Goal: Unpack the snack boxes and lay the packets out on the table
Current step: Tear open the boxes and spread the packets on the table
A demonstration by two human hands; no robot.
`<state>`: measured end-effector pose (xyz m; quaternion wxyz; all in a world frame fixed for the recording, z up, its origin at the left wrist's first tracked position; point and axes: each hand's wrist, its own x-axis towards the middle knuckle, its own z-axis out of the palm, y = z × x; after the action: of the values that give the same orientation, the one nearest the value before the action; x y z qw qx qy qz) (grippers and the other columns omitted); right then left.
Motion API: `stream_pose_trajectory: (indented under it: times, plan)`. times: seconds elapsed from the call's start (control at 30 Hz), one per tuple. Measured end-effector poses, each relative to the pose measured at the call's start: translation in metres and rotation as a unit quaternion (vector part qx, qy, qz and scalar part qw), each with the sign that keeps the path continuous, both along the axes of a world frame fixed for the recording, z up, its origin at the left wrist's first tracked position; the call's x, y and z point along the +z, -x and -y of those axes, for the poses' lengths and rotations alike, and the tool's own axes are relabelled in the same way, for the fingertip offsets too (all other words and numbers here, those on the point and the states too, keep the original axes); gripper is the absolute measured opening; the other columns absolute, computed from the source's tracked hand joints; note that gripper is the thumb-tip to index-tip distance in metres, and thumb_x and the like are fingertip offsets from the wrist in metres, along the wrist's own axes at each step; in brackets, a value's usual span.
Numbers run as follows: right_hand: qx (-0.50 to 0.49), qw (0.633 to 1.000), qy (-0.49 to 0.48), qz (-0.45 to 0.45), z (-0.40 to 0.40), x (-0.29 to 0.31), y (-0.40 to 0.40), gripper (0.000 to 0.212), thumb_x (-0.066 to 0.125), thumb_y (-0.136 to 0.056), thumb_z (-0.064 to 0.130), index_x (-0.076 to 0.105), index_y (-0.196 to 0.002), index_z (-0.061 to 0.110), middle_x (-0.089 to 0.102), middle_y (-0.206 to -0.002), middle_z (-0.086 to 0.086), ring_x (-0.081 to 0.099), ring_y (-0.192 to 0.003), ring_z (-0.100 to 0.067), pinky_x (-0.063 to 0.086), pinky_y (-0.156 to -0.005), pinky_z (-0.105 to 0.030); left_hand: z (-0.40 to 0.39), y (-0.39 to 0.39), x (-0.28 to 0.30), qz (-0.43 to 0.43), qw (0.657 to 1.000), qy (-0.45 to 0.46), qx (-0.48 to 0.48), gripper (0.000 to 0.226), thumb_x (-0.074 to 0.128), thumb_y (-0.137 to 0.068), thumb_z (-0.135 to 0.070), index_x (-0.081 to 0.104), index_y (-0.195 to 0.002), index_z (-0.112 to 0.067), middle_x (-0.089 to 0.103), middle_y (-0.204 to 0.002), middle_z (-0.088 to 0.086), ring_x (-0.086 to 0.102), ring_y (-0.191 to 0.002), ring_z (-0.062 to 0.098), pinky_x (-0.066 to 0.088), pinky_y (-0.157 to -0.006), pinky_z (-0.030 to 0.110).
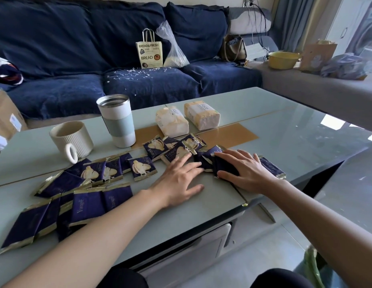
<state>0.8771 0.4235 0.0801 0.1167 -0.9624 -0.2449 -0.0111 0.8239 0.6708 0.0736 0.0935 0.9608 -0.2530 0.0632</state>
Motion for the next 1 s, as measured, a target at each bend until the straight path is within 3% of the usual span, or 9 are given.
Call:
stream_pose_trajectory:
  times: [0.13,0.2,0.27,0.37,0.47,0.5,0.57,0.7,1.0]
  plan:
    - [0.049,0.998,0.0,0.025,0.008,-0.007,0.012,0.072,0.013,-0.078,0.088,0.012,-0.145,0.059,0.03,-0.155,0.018,0.026,-0.144,-0.028,0.021,-0.114,-0.057,-0.001,0.013,-0.003,0.028,0.996,0.075,-0.048,0.057,0.042,-0.092,-0.051,0.059,-0.127,-0.009,0.054,-0.135,0.007,0.034,-0.14,0.021,0.022,-0.118,0.03]
    - [0.071,0.997,-0.006,0.025,0.007,-0.006,0.017,0.07,0.017,-0.081,0.086,0.014,-0.145,0.059,0.033,-0.153,0.018,0.03,-0.141,-0.027,0.024,-0.112,-0.055,-0.002,0.02,0.0,0.02,0.992,0.119,-0.045,0.051,0.042,-0.09,-0.048,0.063,-0.112,-0.008,0.06,-0.122,0.008,0.049,-0.125,0.02,0.035,-0.107,0.029]
    - [0.093,0.995,-0.014,0.022,0.005,-0.005,0.022,0.069,0.021,-0.082,0.085,0.016,-0.146,0.058,0.034,-0.153,0.018,0.031,-0.14,-0.024,0.026,-0.111,-0.054,-0.005,0.026,0.003,0.043,0.989,0.144,-0.006,0.043,0.042,-0.089,-0.045,0.064,-0.103,-0.01,0.063,-0.112,0.004,0.055,-0.11,0.02,0.042,-0.096,0.03]
    - [0.123,0.992,-0.022,0.018,-0.001,-0.004,0.032,0.068,0.026,-0.084,0.083,0.017,-0.146,0.057,0.034,-0.153,0.017,0.03,-0.139,-0.021,0.026,-0.112,-0.053,-0.019,0.027,0.002,0.156,0.976,0.104,0.11,0.046,0.039,-0.086,-0.045,0.065,-0.101,-0.011,0.063,-0.105,0.004,0.058,-0.1,0.026,0.048,-0.089,0.039]
    - [0.141,0.99,-0.02,0.022,-0.013,-0.003,0.04,0.068,0.027,-0.085,0.081,0.016,-0.147,0.056,0.033,-0.154,0.016,0.03,-0.139,-0.021,0.026,-0.112,-0.051,-0.037,0.026,0.002,0.05,0.975,0.018,0.214,0.078,0.024,-0.077,-0.074,0.052,-0.132,-0.026,0.046,-0.142,0.005,0.039,-0.132,0.034,0.028,-0.109,0.051]
    - [0.143,0.989,-0.021,0.023,-0.017,-0.003,0.042,0.068,0.027,-0.084,0.081,0.016,-0.147,0.056,0.033,-0.154,0.016,0.03,-0.139,-0.02,0.026,-0.112,-0.051,-0.042,0.027,0.001,-0.015,0.975,-0.002,0.221,0.088,0.017,-0.072,-0.084,0.038,-0.143,-0.036,0.029,-0.156,0.0,0.023,-0.143,0.033,0.015,-0.115,0.056]
    - [0.139,0.99,-0.027,0.023,-0.027,-0.003,0.044,0.069,0.027,-0.084,0.081,0.018,-0.147,0.054,0.034,-0.154,0.015,0.029,-0.14,-0.019,0.025,-0.112,-0.053,-0.048,0.028,-0.001,-0.081,0.975,-0.024,0.207,0.099,0.007,-0.062,-0.096,0.012,-0.149,-0.049,0.003,-0.163,-0.01,0.002,-0.149,0.032,-0.001,-0.116,0.062]
    - [0.123,0.991,-0.044,0.032,-0.038,-0.004,0.045,0.07,0.027,-0.085,0.08,0.023,-0.148,0.05,0.037,-0.15,0.014,0.029,-0.139,-0.017,0.026,-0.112,-0.054,-0.044,0.024,0.003,-0.107,0.972,-0.045,0.204,0.089,0.011,-0.067,-0.091,-0.004,-0.147,-0.055,-0.005,-0.163,-0.014,-0.006,-0.15,0.032,-0.007,-0.115,0.062]
    - [0.153,0.985,-0.055,0.052,-0.022,-0.001,0.045,0.063,0.04,-0.089,0.069,0.038,-0.145,0.04,0.045,-0.143,0.009,0.038,-0.13,-0.013,0.031,-0.109,-0.038,-0.041,-0.007,0.006,-0.097,0.971,-0.017,0.216,0.056,0.032,-0.1,-0.052,0.006,-0.149,-0.054,-0.008,-0.162,-0.017,-0.012,-0.15,0.025,-0.008,-0.116,0.059]
